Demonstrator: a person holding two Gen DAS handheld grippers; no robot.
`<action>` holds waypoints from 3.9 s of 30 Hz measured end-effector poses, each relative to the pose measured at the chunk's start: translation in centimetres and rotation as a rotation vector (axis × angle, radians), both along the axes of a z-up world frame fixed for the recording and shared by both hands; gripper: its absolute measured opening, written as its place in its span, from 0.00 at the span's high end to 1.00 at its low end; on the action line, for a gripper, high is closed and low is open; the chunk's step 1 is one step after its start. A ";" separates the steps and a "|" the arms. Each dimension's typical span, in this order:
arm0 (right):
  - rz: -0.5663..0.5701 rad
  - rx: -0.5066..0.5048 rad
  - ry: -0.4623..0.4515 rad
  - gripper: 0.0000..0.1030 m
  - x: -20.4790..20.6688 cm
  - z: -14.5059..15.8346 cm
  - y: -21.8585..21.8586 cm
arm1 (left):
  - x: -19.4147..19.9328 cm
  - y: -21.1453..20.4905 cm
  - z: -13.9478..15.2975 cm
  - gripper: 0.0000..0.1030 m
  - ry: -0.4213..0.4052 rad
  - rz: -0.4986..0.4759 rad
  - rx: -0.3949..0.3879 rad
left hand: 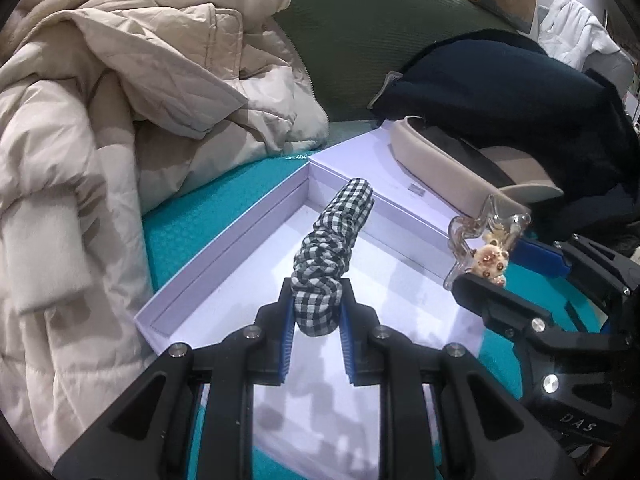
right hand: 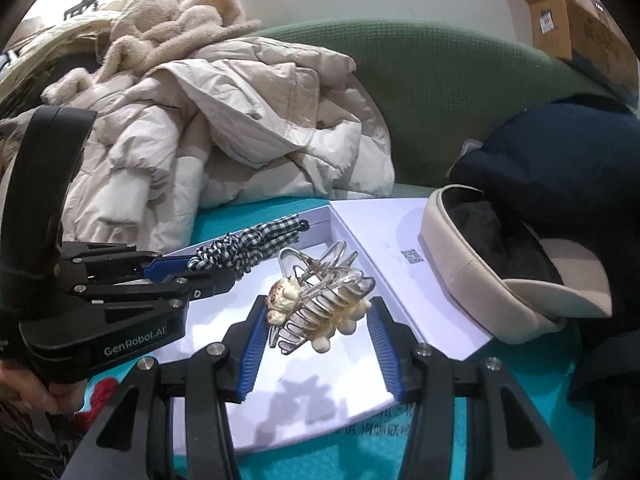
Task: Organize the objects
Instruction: 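Lift and carry the gingham scrunchie and gold clip over the lavender box with both tools, then open the left tool dropping the scrunchie while the right tool releases the gold clip into the box, then withdraw both tools from the box back toward the cream claw clip and black bow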
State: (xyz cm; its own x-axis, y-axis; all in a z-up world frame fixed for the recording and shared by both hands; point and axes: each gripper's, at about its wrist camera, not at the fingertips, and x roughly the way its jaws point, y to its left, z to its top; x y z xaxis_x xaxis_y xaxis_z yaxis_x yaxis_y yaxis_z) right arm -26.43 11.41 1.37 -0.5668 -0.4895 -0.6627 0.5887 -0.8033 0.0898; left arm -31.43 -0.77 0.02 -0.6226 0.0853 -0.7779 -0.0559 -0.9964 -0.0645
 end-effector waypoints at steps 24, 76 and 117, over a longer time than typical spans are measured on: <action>-0.069 0.125 -0.104 0.51 -2.9 -6.8 -0.4 | -5.1 -0.4 -6.4 0.82 -0.105 -0.053 0.018; -0.182 0.144 0.057 0.32 14.8 8.1 0.6 | 14.3 -1.4 9.9 0.42 -0.007 0.059 -0.063; -0.167 0.132 -0.018 0.32 26.8 2.9 4.3 | 30.0 -2.7 7.6 0.35 0.003 0.111 -0.001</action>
State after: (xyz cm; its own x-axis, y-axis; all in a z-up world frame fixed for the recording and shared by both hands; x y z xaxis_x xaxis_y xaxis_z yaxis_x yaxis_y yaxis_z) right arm 0.34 15.70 4.30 -0.6199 -0.2984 -0.7257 0.4460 -0.8949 -0.0130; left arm -1.43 -3.45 7.64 -0.6301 0.0152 -0.7763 0.0547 -0.9965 -0.0639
